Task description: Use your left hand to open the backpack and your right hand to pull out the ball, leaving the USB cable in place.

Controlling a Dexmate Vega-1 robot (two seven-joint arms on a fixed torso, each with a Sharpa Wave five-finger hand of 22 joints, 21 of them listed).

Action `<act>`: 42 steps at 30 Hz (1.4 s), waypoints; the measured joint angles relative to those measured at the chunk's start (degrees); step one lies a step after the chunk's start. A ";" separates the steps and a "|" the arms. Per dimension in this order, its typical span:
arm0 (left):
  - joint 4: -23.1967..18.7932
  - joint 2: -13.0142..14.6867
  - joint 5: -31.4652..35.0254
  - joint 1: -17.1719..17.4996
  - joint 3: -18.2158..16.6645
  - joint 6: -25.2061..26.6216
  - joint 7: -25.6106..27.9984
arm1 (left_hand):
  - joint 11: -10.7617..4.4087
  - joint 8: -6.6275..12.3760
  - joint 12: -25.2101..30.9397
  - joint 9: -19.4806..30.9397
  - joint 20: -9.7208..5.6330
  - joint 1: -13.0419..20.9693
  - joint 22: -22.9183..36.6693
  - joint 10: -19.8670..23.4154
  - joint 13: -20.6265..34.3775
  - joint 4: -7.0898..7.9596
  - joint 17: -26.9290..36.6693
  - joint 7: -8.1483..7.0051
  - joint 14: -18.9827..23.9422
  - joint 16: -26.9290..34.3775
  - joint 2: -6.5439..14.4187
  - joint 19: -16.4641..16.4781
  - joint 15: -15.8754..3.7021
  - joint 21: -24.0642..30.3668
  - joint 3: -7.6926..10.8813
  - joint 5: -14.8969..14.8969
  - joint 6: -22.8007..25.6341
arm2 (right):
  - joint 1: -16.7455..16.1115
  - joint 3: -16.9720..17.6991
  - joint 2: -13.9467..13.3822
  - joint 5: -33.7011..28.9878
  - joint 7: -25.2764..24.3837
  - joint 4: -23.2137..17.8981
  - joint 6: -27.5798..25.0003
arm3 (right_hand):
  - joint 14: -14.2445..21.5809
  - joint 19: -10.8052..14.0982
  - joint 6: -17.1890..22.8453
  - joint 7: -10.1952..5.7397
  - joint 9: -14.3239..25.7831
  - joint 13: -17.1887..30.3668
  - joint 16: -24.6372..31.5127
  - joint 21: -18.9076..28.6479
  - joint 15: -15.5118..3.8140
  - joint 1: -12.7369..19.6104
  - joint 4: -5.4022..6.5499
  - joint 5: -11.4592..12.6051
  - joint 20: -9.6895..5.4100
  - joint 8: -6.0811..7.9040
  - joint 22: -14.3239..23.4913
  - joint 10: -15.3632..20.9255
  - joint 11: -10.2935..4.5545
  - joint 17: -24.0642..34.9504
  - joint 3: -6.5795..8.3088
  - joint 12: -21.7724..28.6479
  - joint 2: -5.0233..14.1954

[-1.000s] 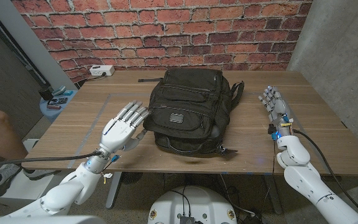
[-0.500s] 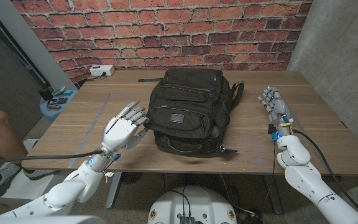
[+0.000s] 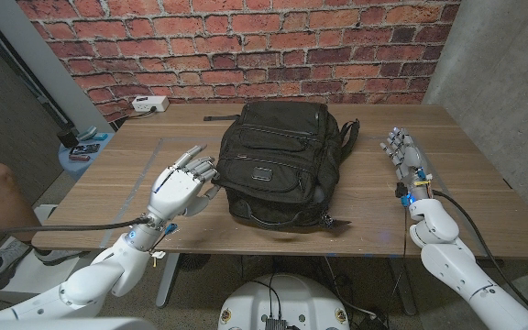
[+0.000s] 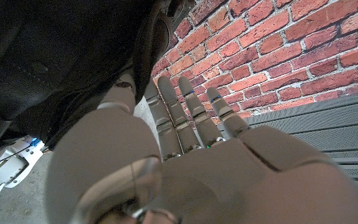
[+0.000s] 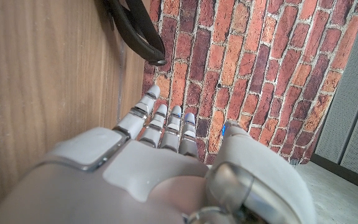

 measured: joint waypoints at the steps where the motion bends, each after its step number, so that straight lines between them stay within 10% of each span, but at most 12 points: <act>1: 0.00 0.00 -0.08 0.00 0.00 0.00 0.00 | 0.01 0.00 0.00 -0.20 0.00 -0.07 0.00 0.38 -0.17 0.00 0.00 -0.07 0.00 0.00 -0.07 0.00 0.00 0.00 0.00 0.00 0.09 | 0.04 0.00 -0.04 0.00 0.00 -0.02 0.00 | 0.00 0.00 0.00 0.00 0.00 0.00 0.00 0.00 0.00 0.00 -0.06 0.00 0.00 0.00 0.00 0.00 0.00 0.00 0.06 0.00 0.00; 42: -3.91 -2.77 -10.12 0.57 -7.11 -8.11 -4.46 | -0.98 -0.01 -0.28 -4.85 -0.54 -0.99 -0.01 4.67 -0.97 -1.30 0.95 -1.11 3.08 0.00 -0.52 1.14 -1.64 1.03 0.79 -0.40 3.16 | -0.25 -1.66 -3.15 -3.59 -3.77 -4.46 -6.12 | 0.00 0.00 0.00 0.00 0.00 0.00 0.00 0.04 0.00 0.00 -0.72 -0.21 0.00 0.00 -0.01 0.00 0.00 -0.11 0.72 0.00 0.00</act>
